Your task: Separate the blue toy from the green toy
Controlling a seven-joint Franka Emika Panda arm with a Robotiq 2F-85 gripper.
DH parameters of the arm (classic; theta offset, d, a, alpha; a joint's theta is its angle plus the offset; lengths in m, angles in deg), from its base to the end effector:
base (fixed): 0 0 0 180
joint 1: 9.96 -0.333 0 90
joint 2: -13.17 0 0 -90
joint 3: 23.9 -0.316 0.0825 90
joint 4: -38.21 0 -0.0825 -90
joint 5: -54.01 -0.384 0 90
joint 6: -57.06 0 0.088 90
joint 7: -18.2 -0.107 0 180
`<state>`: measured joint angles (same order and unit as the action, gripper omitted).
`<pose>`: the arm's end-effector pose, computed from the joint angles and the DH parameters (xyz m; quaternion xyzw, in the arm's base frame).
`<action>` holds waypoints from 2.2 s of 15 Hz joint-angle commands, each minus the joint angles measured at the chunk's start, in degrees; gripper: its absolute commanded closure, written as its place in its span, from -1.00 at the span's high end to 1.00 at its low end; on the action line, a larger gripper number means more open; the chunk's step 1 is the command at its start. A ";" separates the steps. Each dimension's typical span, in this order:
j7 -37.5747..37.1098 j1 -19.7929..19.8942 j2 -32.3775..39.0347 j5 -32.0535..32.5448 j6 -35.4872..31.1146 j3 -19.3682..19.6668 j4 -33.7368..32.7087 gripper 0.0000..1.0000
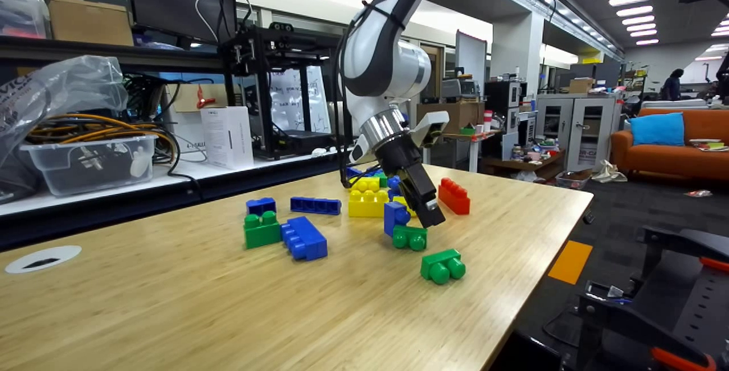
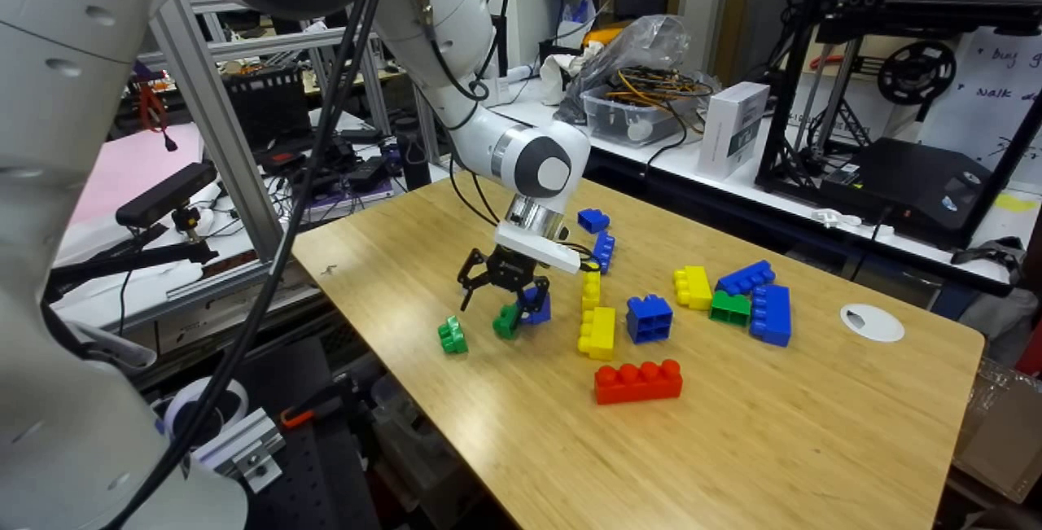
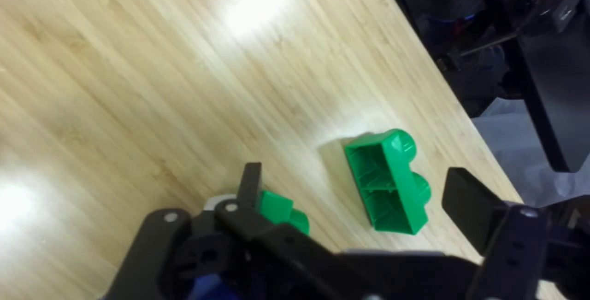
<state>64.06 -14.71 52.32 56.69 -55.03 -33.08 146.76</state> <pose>0.5334 0.1321 0.1116 -0.8195 -0.4864 0.2796 0.1169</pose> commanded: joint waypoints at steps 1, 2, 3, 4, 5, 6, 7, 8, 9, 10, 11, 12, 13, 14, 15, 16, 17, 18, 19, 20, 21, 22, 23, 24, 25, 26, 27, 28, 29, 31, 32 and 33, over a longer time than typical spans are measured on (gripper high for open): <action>-0.85 0.48 0.26 0.84 5.50 -0.68 -2.51 1.00; -0.92 0.57 0.09 0.61 5.89 -0.73 -2.80 1.00; -1.21 0.63 -0.41 0.37 5.46 -0.76 -2.70 1.00; -1.64 0.70 -0.99 0.16 4.81 -0.74 -2.57 1.00; -1.97 0.80 -1.63 0.04 4.01 -0.74 -2.31 1.00; -2.75 0.85 -2.46 -0.12 2.96 -0.68 -1.88 1.00; -3.50 0.97 -3.73 -0.22 1.89 -0.62 -1.13 1.00; -4.65 1.08 -4.90 -0.59 0.32 -0.62 -0.25 1.00; -5.55 1.35 -6.53 -1.21 -1.06 -0.76 0.77 1.00; -6.57 1.45 -7.80 -1.66 -2.65 -0.82 1.82 1.00; -7.83 1.39 -10.05 -1.91 -4.71 -0.82 3.95 1.00; -9.03 1.26 -11.42 -2.25 -6.65 -0.86 5.39 1.00; -10.34 1.15 -13.28 -2.29 -8.67 -0.76 7.36 1.00; -11.73 1.04 -14.87 -2.35 -10.55 -0.74 9.17 1.00; -13.01 0.93 -16.38 -2.22 -12.47 -0.77 11.01 1.00; -14.34 0.88 -17.97 -2.03 -14.68 -0.73 13.10 1.00; -15.13 0.93 -19.24 -2.09 -16.86 -0.83 15.01 1.00; -16.05 0.94 -20.55 -1.83 -18.89 -0.73 16.80 1.00; -16.78 0.93 -21.36 -1.76 -20.85 -0.74 18.36 1.00; -15.50 0.91 -18.61 -1.31 -16.13 -0.93 14.12 1.00; -15.69 0.87 -19.26 -1.26 -16.72 -0.92 15.05 1.00; -15.69 0.87 -19.25 -1.26 -16.67 -0.93 14.97 1.00; -15.69 0.87 -19.11 -1.25 -16.67 -0.94 14.79 1.00; -15.70 0.88 -18.94 -1.25 -16.67 -0.94 14.62 1.00; -15.70 0.88 -18.95 -1.25 -16.66 -0.94 14.61 1.00; -15.70 0.88 -18.94 -1.25 -16.66 -0.94 14.61 1.00; -15.70 0.88 -18.94 -1.25 -16.66 -0.94 14.61 1.00; -15.70 0.88 -18.94 -1.25 -16.66 -0.94 14.61 1.00; -15.70 0.88 -18.94 -1.25 -16.66 -0.94 14.61 1.00; -15.70 0.88 -18.94 -1.25 -16.66 -0.94 14.61 1.00; -15.70 0.88 -18.94 -1.25 -16.66 -0.94 14.61 1.00; -15.70 0.88 -18.94 -1.25 -16.66 -0.94 14.61 1.00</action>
<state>48.54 -14.29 33.31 55.23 -71.84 -33.54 161.51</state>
